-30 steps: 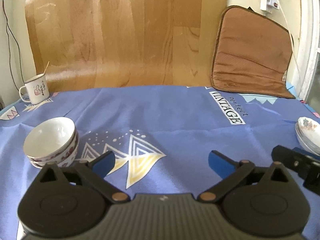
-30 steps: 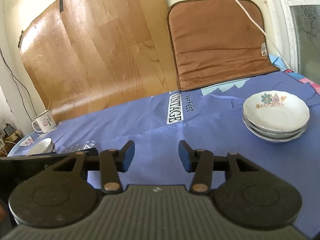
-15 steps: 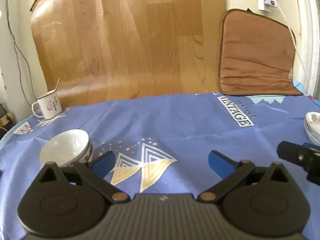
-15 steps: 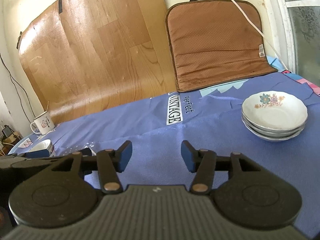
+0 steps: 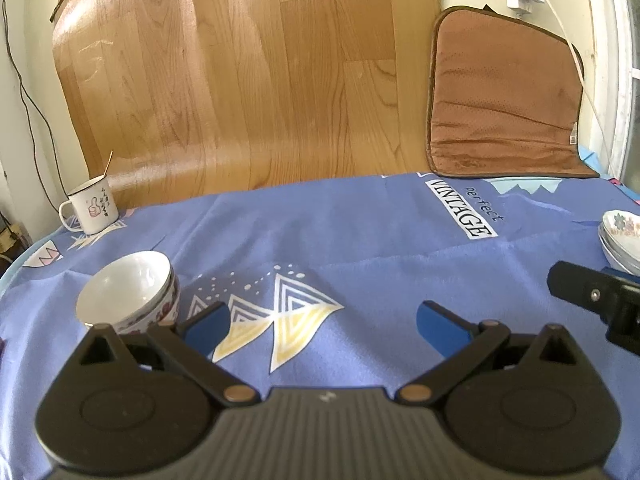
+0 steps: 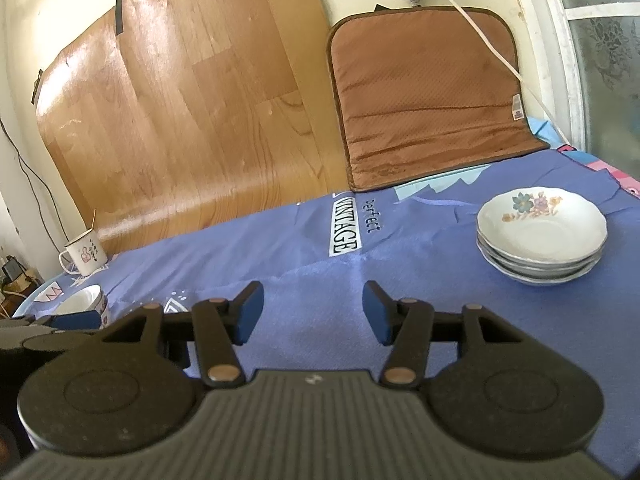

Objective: Organize plates and bowls
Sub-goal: 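Grasp the rim of the nested bowl stack with both tools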

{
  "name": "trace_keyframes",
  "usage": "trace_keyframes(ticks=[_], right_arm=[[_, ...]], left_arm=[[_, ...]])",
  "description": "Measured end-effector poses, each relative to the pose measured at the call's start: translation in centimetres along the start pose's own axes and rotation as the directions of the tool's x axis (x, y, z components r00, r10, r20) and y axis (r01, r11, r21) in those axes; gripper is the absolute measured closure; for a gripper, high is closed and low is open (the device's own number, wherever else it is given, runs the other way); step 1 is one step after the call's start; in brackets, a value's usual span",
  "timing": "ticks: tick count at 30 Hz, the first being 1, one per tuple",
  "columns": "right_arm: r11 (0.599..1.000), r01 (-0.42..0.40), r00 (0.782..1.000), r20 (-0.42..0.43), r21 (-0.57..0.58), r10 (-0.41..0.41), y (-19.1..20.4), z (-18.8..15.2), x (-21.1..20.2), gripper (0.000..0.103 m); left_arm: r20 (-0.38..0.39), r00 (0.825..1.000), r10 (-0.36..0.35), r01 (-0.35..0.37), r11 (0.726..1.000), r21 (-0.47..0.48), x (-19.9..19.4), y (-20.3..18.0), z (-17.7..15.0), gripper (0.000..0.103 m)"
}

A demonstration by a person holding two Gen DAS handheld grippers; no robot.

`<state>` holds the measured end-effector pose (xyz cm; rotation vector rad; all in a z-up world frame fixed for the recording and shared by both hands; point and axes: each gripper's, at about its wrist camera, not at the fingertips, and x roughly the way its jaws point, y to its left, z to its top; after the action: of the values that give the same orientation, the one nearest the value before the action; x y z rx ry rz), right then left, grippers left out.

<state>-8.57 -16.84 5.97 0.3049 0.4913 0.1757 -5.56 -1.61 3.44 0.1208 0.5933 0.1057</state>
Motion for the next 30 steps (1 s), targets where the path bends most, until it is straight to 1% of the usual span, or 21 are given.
trace_keyframes(ticks=[5,10,13,17,20,24,28,30], right_arm=[[1.0,-0.021,1.0,-0.01,-0.02,0.021,0.4,-0.1,0.2,0.045],[0.999,-0.04,0.999,-0.022,-0.032,0.04,1.2,-0.1,0.3,0.045],[0.995,-0.076,0.996,-0.043,-0.058,0.074,2.2,-0.1,0.6,0.045],[0.986,-0.126,0.991,-0.066,-0.106,0.12,4.2,-0.1,1.0,0.045],[0.98,-0.16,0.984,-0.09,-0.118,0.15,5.4,0.1,1.6,0.045],[0.968,-0.204,0.976,-0.114,-0.147,0.188,7.5,0.5,2.6,0.045],[0.951,-0.253,0.962,-0.151,-0.178,0.228,9.8,0.5,3.8,0.046],[0.941,-0.281,0.952,-0.175,-0.187,0.249,10.9,0.7,4.7,0.046]], left_arm=[[0.002,1.0,0.007,-0.007,1.0,-0.008,-0.3,0.5,-0.2,0.0],[-0.016,1.0,0.02,-0.02,0.999,-0.036,-0.5,1.7,-0.5,0.0],[-0.034,0.998,0.056,-0.057,0.997,-0.046,-0.6,2.5,-0.8,0.0],[-0.036,0.996,0.081,-0.084,0.994,-0.069,-0.9,4.4,-1.1,0.0],[-0.038,0.994,0.104,-0.107,0.989,-0.102,-1.2,6.4,-1.4,0.0],[-0.04,0.99,0.139,-0.143,0.977,-0.157,-1.7,10.1,-2.0,0.0],[-0.058,0.985,0.159,-0.169,0.958,-0.233,-1.5,14.9,-2.6,0.0],[-0.062,0.987,0.148,-0.16,0.945,-0.286,-1.4,17.7,-2.8,0.0]])
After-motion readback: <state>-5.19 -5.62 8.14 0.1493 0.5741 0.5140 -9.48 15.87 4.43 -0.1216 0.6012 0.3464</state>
